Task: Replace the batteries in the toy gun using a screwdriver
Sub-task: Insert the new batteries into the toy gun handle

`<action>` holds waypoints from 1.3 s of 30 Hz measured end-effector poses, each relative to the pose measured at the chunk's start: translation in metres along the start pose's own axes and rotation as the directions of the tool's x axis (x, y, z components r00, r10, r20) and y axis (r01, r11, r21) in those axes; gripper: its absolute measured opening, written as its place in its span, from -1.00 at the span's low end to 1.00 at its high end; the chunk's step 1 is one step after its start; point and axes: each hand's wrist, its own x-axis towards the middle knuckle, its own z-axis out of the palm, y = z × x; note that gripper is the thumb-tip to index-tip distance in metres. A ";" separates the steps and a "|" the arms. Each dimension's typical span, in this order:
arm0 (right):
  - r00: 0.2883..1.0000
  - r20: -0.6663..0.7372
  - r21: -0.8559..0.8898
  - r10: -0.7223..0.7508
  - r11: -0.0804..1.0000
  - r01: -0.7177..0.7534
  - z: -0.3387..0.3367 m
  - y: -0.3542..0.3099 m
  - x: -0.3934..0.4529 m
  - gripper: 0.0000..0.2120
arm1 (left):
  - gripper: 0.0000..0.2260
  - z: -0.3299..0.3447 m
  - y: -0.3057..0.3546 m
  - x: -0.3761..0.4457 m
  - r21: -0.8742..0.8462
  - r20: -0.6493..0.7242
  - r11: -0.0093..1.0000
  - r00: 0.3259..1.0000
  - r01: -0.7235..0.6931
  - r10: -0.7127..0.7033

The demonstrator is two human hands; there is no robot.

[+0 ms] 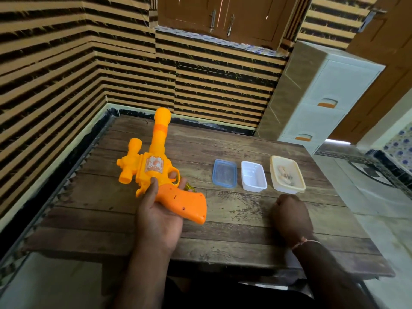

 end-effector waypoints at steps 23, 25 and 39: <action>0.854 -0.398 0.753 -0.334 0.413 0.512 -0.001 -0.148 -0.110 -0.94 | -0.45 -0.001 -0.001 0.000 0.005 -0.019 0.994 0.994 0.110 -0.110; 0.860 -0.391 0.765 -0.327 0.404 0.501 0.002 -0.149 -0.112 -0.91 | -0.44 -0.003 -0.002 0.001 0.002 -0.015 0.991 0.991 0.134 -0.133; 0.763 -0.392 0.513 -0.515 0.566 0.645 -0.007 -0.148 -0.114 -0.88 | -0.38 -0.011 -0.003 0.007 -0.017 -0.017 0.988 0.988 0.153 -0.153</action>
